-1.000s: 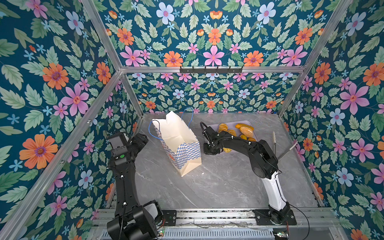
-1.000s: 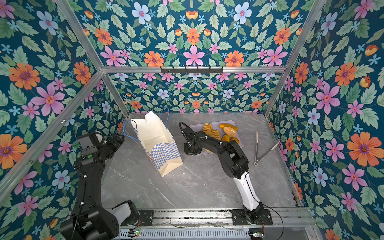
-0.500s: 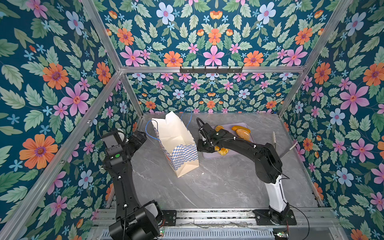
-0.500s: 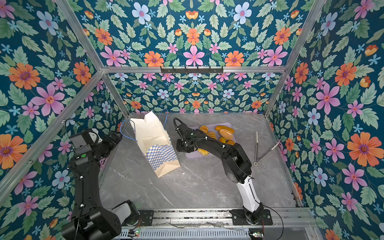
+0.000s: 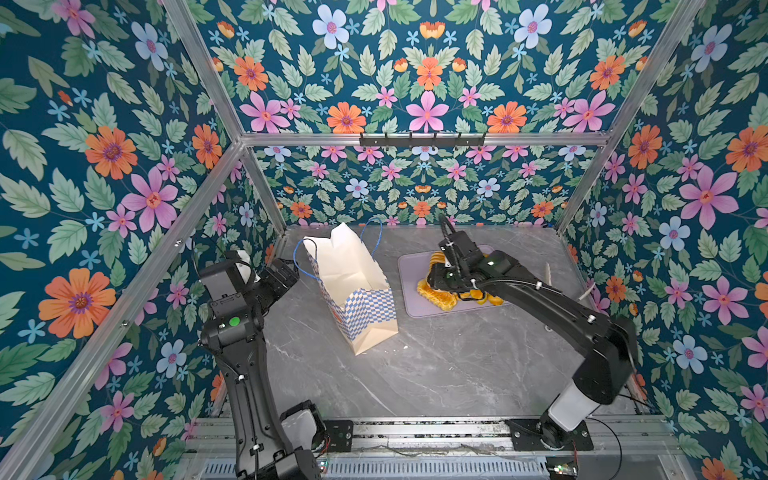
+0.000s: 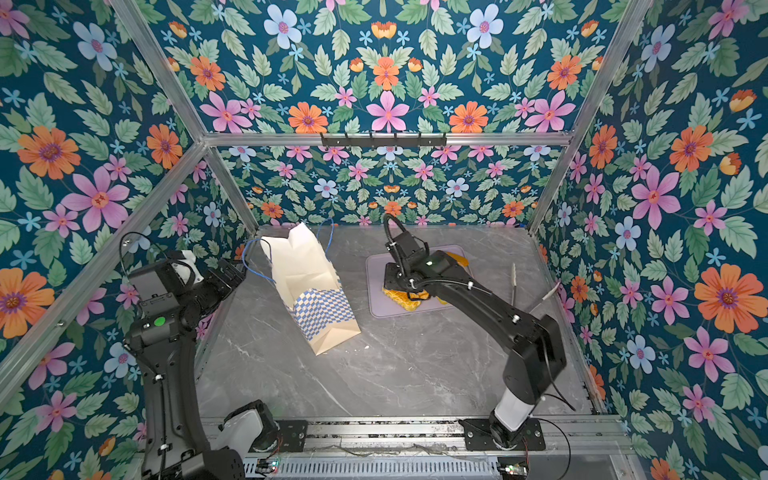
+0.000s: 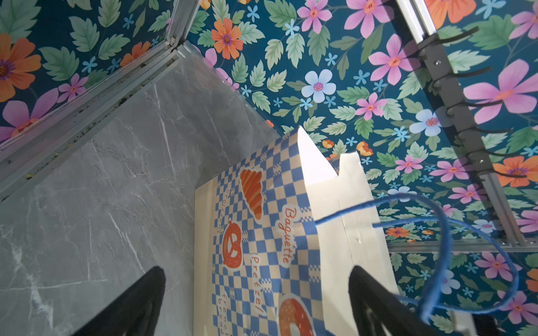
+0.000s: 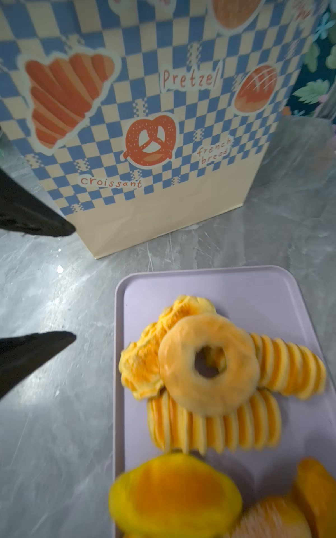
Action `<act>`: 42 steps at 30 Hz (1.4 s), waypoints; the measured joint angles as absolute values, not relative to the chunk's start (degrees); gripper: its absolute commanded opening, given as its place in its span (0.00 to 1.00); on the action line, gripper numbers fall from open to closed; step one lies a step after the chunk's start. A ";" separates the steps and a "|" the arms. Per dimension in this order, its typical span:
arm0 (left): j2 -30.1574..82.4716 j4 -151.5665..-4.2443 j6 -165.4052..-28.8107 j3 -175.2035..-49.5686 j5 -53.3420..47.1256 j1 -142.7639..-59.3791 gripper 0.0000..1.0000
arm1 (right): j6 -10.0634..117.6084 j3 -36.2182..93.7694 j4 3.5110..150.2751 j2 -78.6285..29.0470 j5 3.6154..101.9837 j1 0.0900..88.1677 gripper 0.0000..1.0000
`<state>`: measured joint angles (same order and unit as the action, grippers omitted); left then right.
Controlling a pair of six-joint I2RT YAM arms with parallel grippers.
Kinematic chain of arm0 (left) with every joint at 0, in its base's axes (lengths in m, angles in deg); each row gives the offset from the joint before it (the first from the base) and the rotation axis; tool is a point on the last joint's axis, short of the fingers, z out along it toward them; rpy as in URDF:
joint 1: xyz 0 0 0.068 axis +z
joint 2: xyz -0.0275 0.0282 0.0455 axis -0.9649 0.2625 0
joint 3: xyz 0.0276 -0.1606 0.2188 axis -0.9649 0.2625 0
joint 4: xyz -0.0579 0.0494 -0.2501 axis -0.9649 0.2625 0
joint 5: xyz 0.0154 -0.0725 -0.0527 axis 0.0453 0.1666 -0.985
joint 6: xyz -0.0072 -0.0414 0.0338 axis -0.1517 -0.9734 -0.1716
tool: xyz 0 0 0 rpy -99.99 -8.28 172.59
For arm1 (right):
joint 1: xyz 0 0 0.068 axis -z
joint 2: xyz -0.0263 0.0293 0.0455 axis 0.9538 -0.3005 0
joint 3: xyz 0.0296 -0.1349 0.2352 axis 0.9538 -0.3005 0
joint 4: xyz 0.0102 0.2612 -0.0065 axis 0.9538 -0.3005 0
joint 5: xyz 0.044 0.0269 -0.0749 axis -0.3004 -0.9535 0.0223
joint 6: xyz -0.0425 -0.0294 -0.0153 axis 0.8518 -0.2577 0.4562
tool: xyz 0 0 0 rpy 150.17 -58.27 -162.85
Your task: Place the fake bread into the paper bag
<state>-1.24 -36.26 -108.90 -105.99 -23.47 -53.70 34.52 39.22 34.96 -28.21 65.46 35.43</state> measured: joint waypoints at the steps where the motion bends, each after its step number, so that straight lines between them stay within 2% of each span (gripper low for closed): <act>1: -1.46 -35.69 -108.75 -106.54 -22.34 -55.21 1.00 | 34.70 37.76 34.72 -25.78 66.29 36.94 0.57; 6: -1.79 -33.00 -108.45 -108.00 -15.17 -65.46 1.00 | 36.47 28.71 33.52 -15.18 67.69 45.99 0.67; 13: -2.99 -31.16 -108.49 -105.55 -7.41 -71.30 1.00 | 37.32 12.91 33.39 -2.09 65.27 63.93 0.79; 17: -2.84 -30.81 -108.51 -104.55 -5.62 -73.11 1.00 | 37.32 5.06 34.35 1.43 62.60 75.67 0.81; 21: -2.10 -31.73 -108.53 -104.04 -5.22 -74.51 0.99 | 37.36 0.06 36.10 -0.12 59.72 84.78 0.80; 31: -1.11 -36.39 -108.73 -98.82 -5.90 -75.03 1.00 | 40.75 -0.60 42.48 -11.10 60.15 87.36 0.80; 42: 0.81 -42.14 -108.86 -96.66 -7.43 -75.03 1.00 | 45.43 7.58 45.76 -25.41 65.77 87.69 0.82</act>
